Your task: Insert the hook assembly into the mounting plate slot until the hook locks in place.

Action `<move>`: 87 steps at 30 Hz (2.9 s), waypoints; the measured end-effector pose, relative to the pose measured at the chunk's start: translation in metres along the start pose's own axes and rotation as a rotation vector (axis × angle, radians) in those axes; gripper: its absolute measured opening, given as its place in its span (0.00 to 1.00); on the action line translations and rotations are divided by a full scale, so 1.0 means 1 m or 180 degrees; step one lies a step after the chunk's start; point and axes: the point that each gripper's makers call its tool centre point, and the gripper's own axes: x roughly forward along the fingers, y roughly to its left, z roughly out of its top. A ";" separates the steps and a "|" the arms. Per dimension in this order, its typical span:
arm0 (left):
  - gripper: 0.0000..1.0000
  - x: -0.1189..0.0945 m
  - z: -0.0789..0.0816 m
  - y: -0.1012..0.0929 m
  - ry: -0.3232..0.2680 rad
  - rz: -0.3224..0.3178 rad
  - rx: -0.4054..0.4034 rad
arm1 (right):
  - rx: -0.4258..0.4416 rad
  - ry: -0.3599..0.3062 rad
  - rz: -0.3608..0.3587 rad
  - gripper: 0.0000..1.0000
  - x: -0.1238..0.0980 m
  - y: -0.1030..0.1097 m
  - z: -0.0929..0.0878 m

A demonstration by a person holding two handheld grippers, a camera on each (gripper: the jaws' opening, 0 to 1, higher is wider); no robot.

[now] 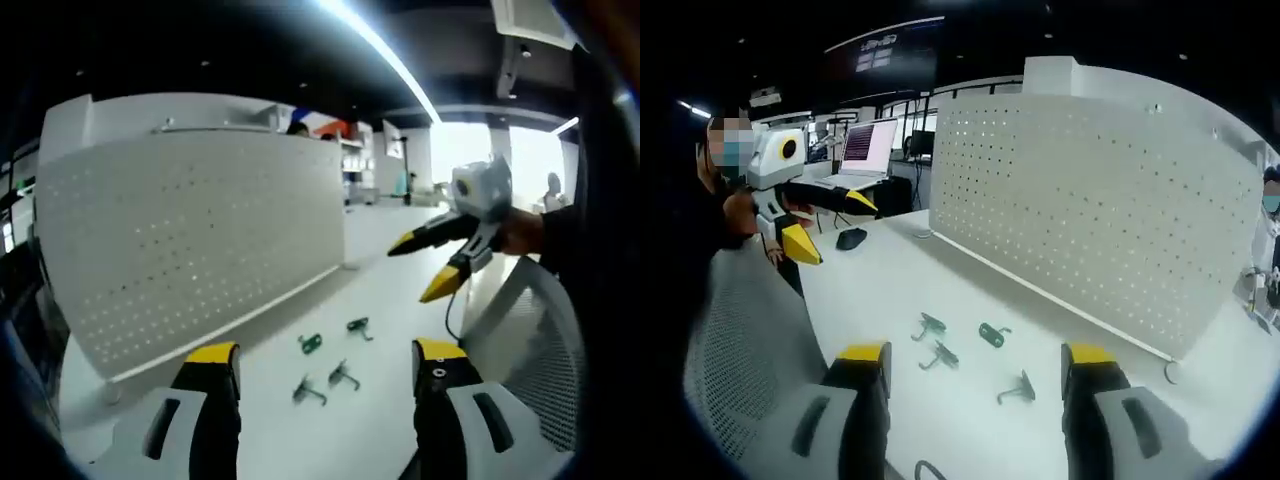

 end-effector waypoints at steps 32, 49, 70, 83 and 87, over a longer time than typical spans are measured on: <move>0.71 -0.002 -0.001 0.008 0.0022 0.0120 -0.0025 | -0.0032 0.0033 0.0162 0.67 0.012 0.002 -0.001; 0.71 -0.004 0.002 0.008 -0.0016 0.0149 -0.0005 | -0.0117 0.0032 0.0175 0.67 0.012 0.005 0.003; 0.70 -0.003 -0.001 0.010 0.0010 0.0176 -0.0028 | -0.0229 0.0055 0.0314 0.66 0.023 0.009 0.011; 0.67 -0.003 -0.002 0.011 0.0026 0.0176 -0.0006 | -0.0203 0.0090 0.0342 0.66 0.025 0.009 0.006; 0.65 -0.003 -0.002 0.012 0.0035 0.0164 0.0017 | -0.0210 0.0071 0.0351 0.66 0.026 0.011 0.009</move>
